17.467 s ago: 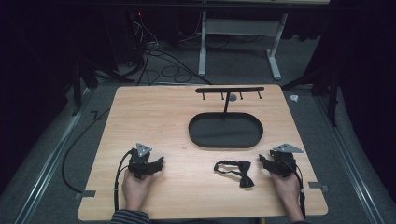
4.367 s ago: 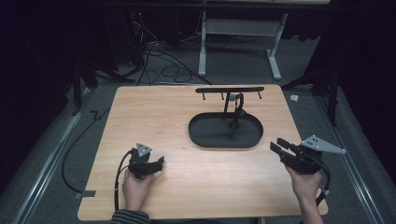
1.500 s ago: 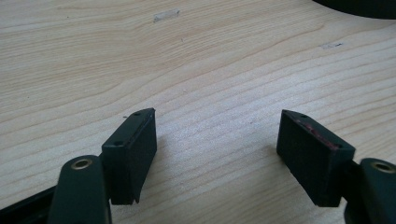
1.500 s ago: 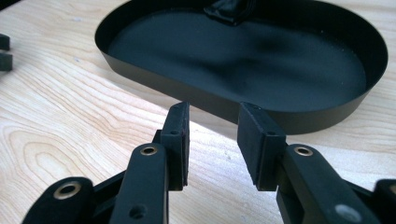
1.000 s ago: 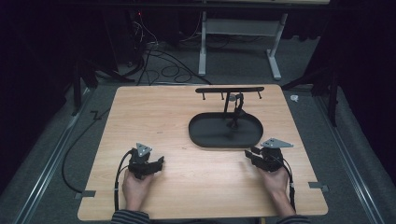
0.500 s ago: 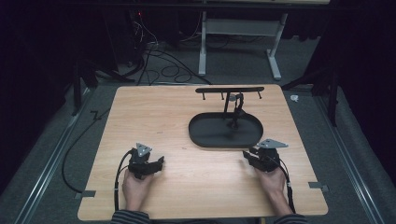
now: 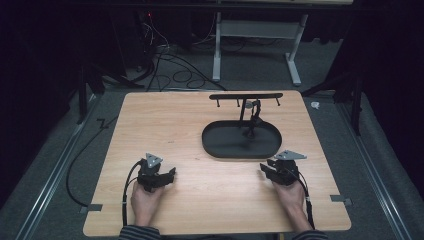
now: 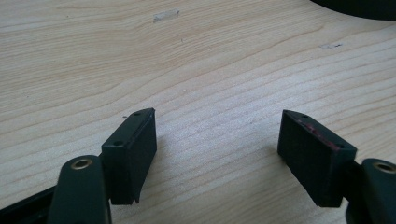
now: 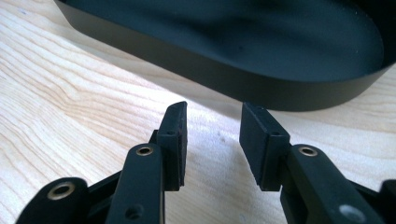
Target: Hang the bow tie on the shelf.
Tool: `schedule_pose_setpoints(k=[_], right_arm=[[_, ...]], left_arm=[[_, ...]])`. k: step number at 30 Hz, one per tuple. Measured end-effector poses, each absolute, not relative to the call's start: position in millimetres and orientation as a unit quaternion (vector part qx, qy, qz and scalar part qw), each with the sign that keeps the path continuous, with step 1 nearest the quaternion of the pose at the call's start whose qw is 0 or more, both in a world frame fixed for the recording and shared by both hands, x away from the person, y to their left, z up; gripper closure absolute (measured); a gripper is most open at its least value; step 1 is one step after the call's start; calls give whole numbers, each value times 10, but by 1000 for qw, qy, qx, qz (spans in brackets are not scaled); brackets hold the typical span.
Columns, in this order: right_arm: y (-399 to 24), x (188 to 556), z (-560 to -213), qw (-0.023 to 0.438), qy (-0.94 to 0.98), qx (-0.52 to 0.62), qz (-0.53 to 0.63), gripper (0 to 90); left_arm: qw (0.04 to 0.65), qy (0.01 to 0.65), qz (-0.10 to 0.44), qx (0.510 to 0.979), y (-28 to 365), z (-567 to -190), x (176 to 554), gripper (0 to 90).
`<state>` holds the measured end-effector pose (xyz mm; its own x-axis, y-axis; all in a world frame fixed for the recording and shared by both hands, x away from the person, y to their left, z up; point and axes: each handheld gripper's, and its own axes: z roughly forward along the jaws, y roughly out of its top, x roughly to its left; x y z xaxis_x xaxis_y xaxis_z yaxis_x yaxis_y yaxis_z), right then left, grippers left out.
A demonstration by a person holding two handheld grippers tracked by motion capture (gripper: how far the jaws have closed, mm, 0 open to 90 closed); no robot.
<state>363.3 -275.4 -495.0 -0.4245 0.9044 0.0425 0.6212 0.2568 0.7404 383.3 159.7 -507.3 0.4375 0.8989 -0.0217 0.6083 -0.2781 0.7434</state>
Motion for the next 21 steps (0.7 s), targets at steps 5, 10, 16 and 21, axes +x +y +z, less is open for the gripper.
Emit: schedule_pose_setpoints(k=[5,10,16,21], right_arm=[[-2774,3635,-4978,202,768,500,345,616],[-2762,3606,-5016,213,770,494,343,579],[-2728,3593,-5018,220,777,486,335,541],[-2730,3594,-5019,220,777,485,336,540]], left_arm=[[350,487,208,773,1594,-5073,3833,287],[349,487,209,773,1591,-5073,3832,287],[349,487,209,772,1590,-5074,3831,288],[349,487,209,772,1590,-5074,3832,289]])
